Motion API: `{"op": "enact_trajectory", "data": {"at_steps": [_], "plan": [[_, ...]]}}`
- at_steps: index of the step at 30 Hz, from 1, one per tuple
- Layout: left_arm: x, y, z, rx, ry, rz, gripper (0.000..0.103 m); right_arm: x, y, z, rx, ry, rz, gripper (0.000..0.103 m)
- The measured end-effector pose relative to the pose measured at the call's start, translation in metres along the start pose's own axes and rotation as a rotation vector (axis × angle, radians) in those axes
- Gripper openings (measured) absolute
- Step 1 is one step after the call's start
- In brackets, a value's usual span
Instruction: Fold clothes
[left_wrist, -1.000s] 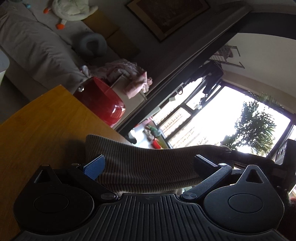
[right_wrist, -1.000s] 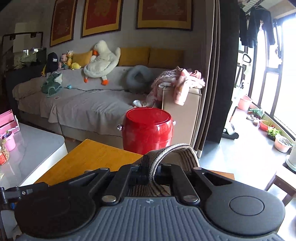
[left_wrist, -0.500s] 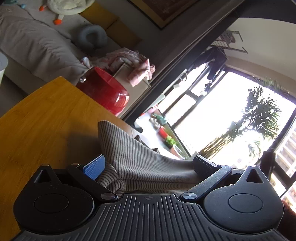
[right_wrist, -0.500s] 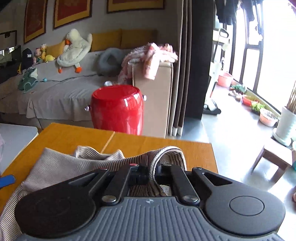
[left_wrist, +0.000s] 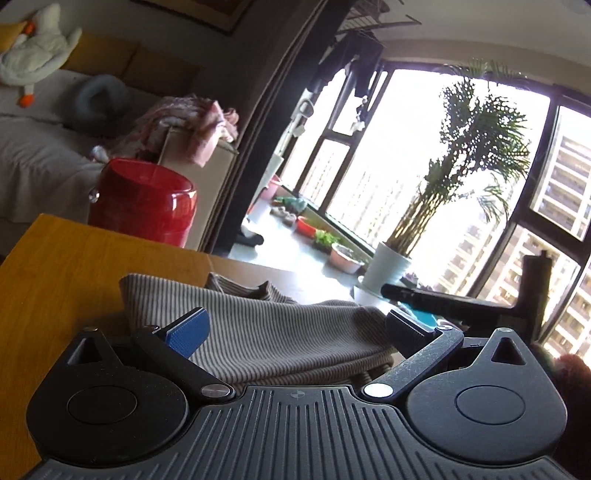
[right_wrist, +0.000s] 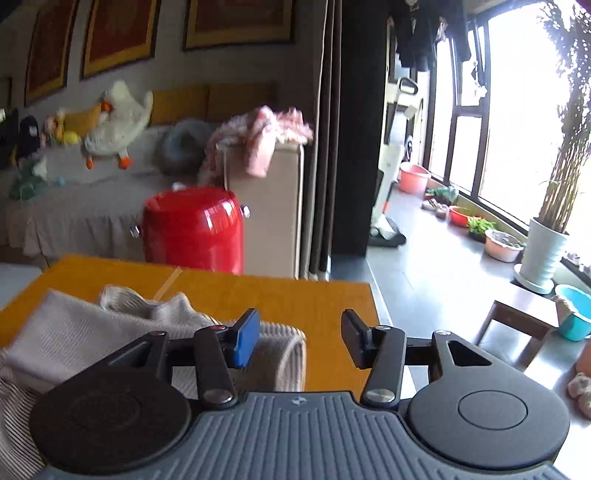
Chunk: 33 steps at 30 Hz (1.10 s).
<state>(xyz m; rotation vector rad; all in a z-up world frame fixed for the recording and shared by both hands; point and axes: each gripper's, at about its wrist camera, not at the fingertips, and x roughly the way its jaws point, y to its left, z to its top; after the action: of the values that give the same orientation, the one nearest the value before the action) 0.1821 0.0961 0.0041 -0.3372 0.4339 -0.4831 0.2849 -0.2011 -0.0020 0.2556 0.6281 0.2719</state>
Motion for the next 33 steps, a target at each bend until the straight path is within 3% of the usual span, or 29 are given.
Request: {"op": "enact_trajectory", "data": {"at_steps": [6,8,15,21,33], "plan": [[0.064,0.028,-0.02,-0.077,0.143,0.06,0.103,-0.008,-0.008,-0.008,0.081,-0.032,0.069,0.049],[0.062,0.037,-0.02,-0.111,0.122,0.026,0.103,0.003,-0.014,-0.023,0.068,-0.037,0.036,0.047],[0.064,0.034,-0.02,-0.054,0.123,0.073,0.103,-0.003,-0.006,-0.033,0.017,-0.088,0.021,0.052],[0.06,0.033,-0.021,-0.055,0.122,0.064,0.103,-0.01,-0.002,-0.039,0.023,-0.102,-0.003,0.054],[0.06,0.041,-0.017,-0.06,0.126,0.036,0.103,-0.016,0.013,-0.046,-0.008,-0.096,-0.031,0.068]]}}
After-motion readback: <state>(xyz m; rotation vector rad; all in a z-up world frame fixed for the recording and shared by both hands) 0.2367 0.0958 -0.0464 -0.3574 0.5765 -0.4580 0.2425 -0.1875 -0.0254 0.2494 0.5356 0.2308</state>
